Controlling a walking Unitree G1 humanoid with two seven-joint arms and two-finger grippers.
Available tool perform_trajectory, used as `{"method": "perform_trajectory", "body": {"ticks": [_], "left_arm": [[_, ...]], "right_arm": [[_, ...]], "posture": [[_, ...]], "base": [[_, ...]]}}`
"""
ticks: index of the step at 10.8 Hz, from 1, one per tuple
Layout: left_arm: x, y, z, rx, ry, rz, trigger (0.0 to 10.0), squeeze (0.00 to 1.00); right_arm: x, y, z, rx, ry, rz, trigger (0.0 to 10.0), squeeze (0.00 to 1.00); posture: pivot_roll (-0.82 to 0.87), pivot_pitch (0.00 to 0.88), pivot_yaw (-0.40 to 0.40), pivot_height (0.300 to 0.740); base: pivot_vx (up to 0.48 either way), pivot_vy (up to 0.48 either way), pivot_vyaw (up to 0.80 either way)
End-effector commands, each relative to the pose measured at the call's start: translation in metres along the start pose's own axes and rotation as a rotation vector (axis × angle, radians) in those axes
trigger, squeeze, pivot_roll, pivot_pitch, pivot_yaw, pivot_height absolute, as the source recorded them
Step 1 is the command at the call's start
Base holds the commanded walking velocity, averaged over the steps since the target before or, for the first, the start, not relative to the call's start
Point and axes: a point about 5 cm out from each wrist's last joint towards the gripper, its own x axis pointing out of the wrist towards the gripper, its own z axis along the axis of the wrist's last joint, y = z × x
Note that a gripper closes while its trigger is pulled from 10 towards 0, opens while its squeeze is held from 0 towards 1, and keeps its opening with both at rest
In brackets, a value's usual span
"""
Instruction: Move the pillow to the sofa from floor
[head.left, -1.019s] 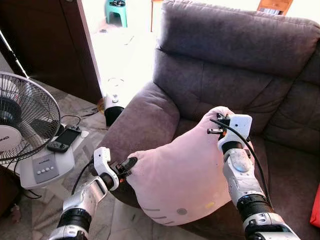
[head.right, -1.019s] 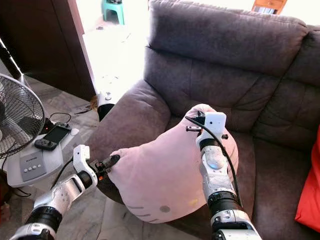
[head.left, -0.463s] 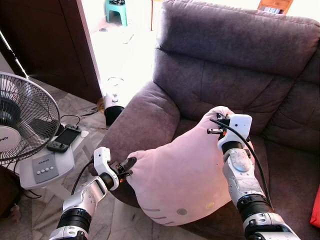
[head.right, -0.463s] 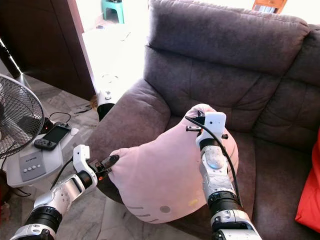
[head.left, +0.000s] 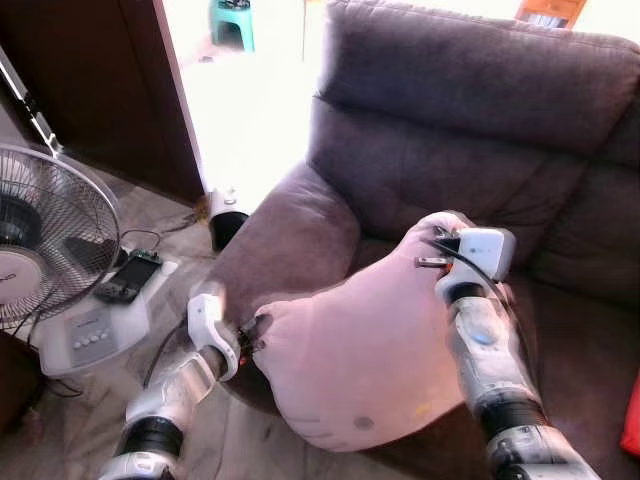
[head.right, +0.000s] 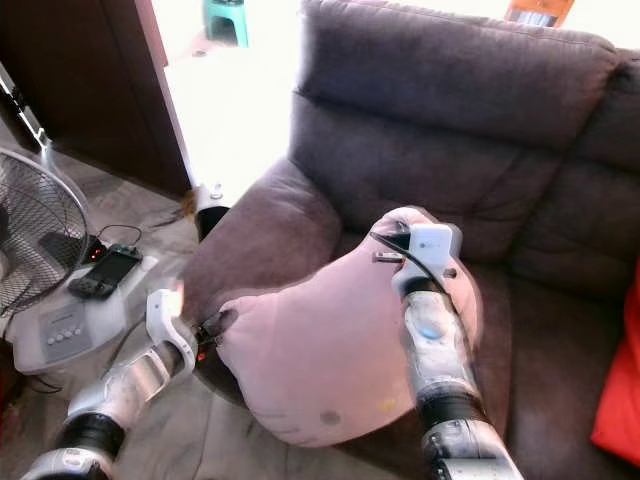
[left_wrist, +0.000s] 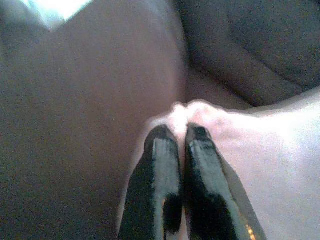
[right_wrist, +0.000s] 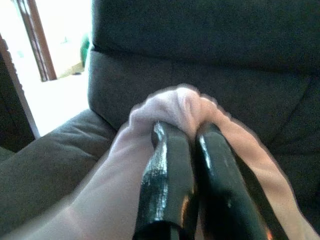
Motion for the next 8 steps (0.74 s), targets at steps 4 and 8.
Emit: {"method": "perform_trajectory", "body": {"ticks": [4,8], "left_arm": [[0.003,-0.018,0.084,0.231,-0.388,0.033,10.0,0.00],[-0.002,-0.018,0.056,0.289,-0.319,0.060,10.0,0.00]], "right_arm": [[0.001,-0.005,0.020,-0.006,-0.095,-0.042,10.0,0.00],[-0.011,-0.020,0.013,-0.037,-0.017,-0.165,10.0,0.00]], "posture": [[0.09,0.022,-0.034,0.740],[0.09,0.023,-0.030,0.740]], "base": [[0.000,0.000,0.00],[0.000,0.000,0.00]]}}
